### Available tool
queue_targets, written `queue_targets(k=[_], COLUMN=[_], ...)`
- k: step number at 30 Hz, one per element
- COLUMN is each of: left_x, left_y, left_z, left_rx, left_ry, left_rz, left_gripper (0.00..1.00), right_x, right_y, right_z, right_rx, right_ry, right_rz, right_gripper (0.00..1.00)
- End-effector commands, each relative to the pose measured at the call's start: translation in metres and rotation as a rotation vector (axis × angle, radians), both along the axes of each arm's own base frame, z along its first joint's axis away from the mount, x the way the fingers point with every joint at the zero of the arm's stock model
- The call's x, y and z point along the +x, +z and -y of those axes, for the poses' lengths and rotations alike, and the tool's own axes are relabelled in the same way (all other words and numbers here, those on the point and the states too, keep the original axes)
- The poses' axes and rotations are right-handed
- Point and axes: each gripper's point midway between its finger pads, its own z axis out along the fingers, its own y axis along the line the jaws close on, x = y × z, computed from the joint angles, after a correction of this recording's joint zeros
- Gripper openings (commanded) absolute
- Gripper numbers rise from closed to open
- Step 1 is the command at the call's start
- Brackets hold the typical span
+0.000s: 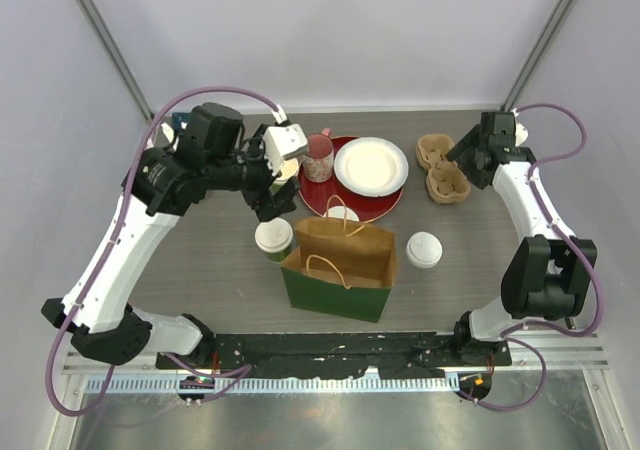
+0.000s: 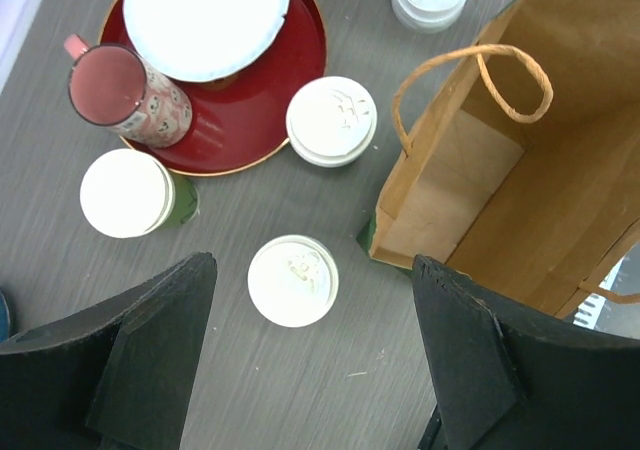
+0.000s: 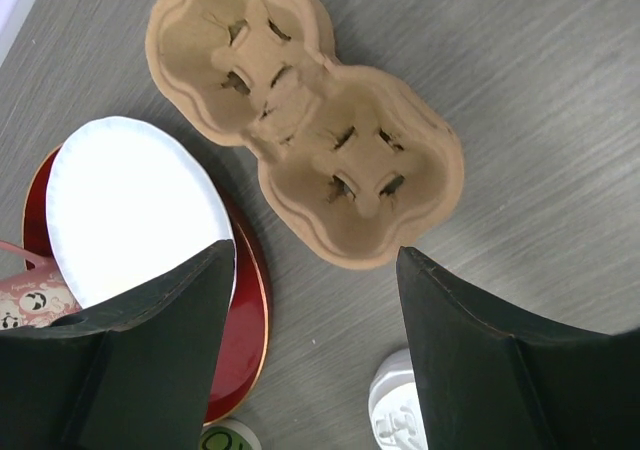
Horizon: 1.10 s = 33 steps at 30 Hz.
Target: Pack the takeout coffee
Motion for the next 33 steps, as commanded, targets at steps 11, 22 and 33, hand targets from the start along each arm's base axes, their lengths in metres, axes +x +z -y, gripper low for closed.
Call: queue_targets(k=[11,22,33], left_x=[-0.016,-0.028,0.01], left_y=[0.01,0.03,0.015], left_z=[0.0,0.013,0.002], left_rx=[-0.218,-0.418,-0.246], left_ry=[0.021,0.03,0.072], left_rz=[-0.032,-0.244,-0.161], left_gripper=[0.84,0.82,0.81], right_x=[-0.024,-0.026,0.0], right_y=[0.046,0.072,0.031], right_z=[0.015,0.019,0.004], right_rx=[-0.138,-0.101,-0.029], right_ry=[-0.118,-0.234,-0.202], right_rz=[0.083,-0.092,-0.193], right_gripper=[0.66,0.67,0.67])
